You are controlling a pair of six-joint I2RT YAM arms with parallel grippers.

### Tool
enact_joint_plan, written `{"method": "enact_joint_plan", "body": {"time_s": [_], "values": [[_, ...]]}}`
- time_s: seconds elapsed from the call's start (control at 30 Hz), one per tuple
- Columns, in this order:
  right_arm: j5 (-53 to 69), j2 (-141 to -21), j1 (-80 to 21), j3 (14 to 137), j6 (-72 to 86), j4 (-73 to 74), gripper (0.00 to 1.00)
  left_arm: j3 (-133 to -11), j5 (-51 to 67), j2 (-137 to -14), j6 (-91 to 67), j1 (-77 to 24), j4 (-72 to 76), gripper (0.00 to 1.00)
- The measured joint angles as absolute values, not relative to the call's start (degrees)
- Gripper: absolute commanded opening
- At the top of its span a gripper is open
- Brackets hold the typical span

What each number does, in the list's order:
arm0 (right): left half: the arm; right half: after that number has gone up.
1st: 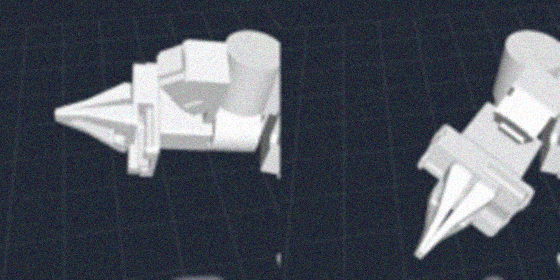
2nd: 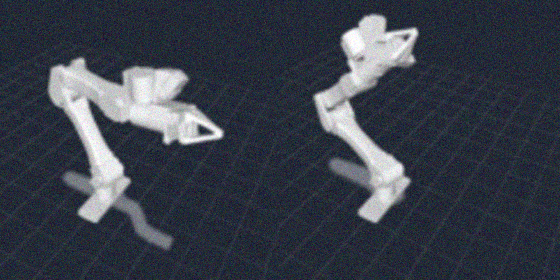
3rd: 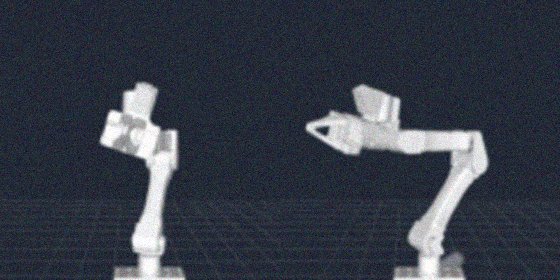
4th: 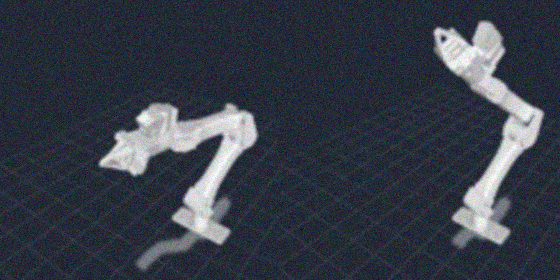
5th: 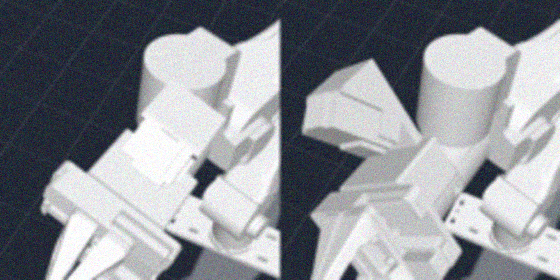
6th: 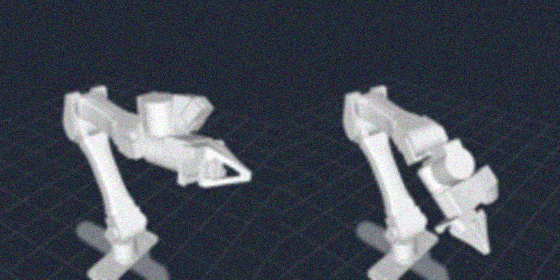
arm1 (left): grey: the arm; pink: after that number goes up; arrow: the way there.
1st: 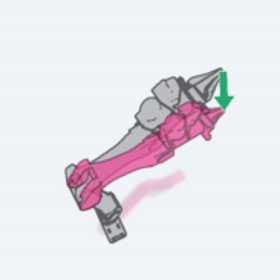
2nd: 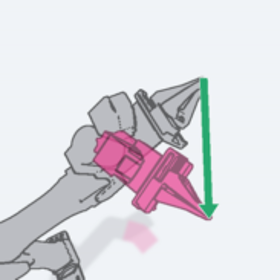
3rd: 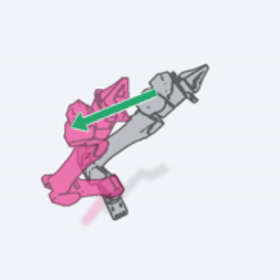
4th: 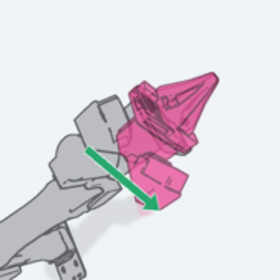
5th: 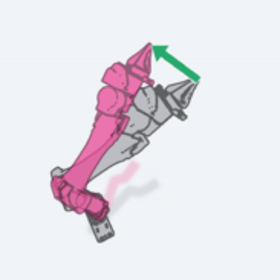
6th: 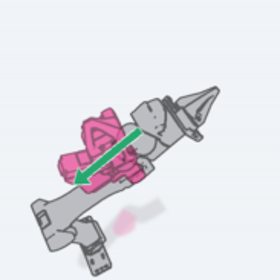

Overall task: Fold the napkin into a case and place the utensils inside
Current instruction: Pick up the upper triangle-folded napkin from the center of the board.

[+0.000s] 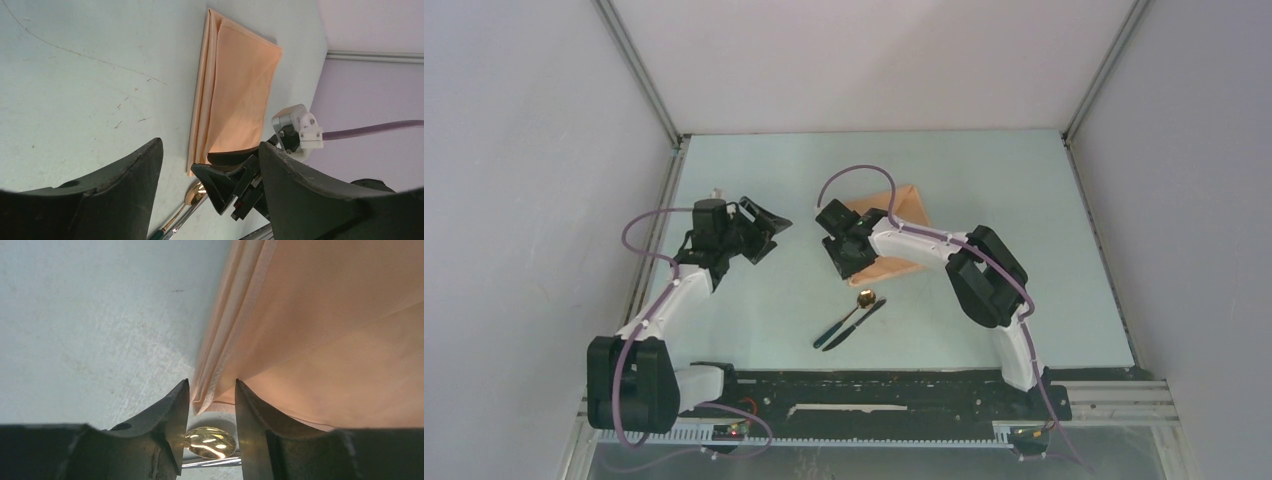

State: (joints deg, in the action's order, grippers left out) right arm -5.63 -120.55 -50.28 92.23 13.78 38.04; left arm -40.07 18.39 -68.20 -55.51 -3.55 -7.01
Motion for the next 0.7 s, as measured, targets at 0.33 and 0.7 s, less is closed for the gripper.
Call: {"method": "enact_joint_plan", "body": {"time_s": [0.33,0.7], "values": [[-6.2,-120.9,-51.0,93.7,13.7,38.9,0.45,-40.1,18.8,-69.1,-54.9,-3.4,-7.4,0.75],[-6.2,-124.1,-51.1,95.4,13.2,39.1,0.49,-40.1,19.9,-69.8,-54.6,-2.6,-7.4,0.75]]}}
